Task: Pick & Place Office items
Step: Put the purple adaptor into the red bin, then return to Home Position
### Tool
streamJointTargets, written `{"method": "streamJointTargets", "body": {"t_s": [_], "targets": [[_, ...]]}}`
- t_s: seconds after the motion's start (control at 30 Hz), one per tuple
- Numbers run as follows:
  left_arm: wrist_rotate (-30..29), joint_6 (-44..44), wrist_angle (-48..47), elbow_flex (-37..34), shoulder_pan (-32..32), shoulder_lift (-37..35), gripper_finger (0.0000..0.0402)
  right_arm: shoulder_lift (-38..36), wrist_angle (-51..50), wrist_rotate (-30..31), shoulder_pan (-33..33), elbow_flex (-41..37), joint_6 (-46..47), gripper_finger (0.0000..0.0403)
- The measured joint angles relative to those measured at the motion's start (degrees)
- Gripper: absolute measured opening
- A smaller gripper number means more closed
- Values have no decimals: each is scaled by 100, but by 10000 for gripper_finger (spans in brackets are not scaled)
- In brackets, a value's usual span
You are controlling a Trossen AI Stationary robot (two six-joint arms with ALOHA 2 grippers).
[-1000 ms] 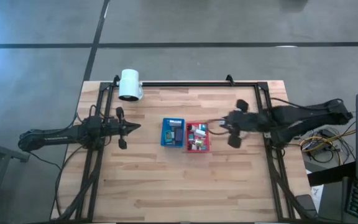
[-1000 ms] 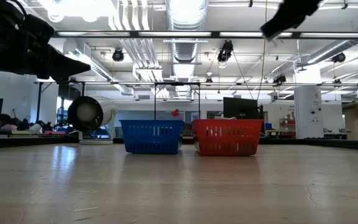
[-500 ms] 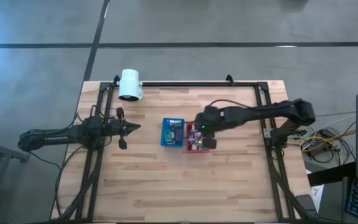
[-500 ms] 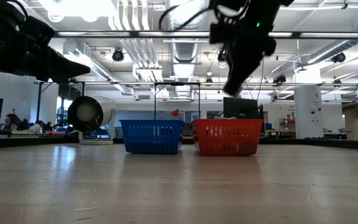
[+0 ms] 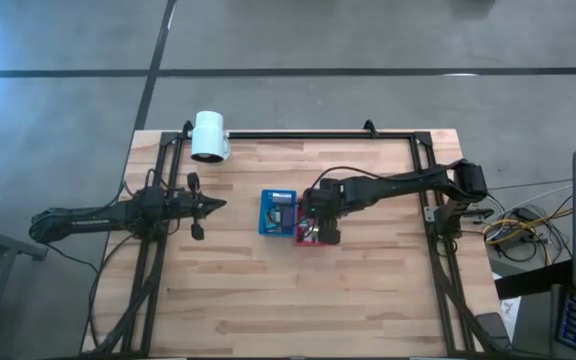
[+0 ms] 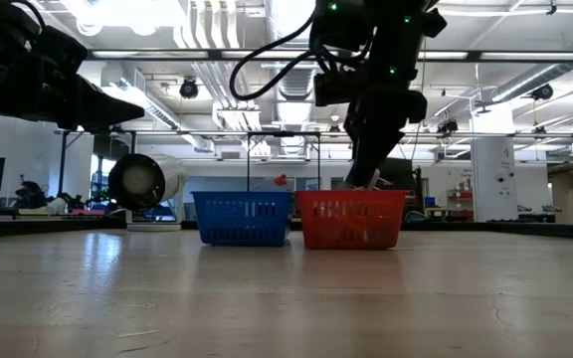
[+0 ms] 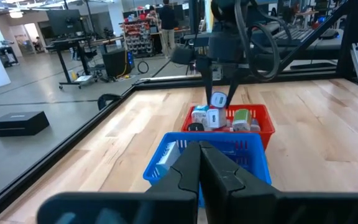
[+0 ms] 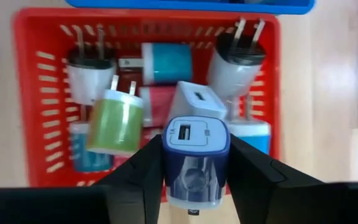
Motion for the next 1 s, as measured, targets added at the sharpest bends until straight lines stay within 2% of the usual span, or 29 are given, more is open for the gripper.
{"method": "streamJointTargets", "body": {"t_s": [0.37, 0.67, 0.77, 0.9, 1.0], "targets": [[2, -9, -28, 0, 0, 0, 9, -127, 264, -106, 5, 21, -49, 213], [2, -14, -54, 0, 0, 0, 9, -771, 427, -154, 15, 19, -150, 234], [2, -9, -68, 0, 0, 0, 9, -1213, 498, -152, 40, -53, -165, 230], [0, -157, -66, 0, 0, -2, 10, -2220, 1413, -133, 181, -535, -487, 220], [-41, -689, 172, 0, 0, -10, 10, -3201, 2134, 459, 287, -1153, -565, 207]]}}
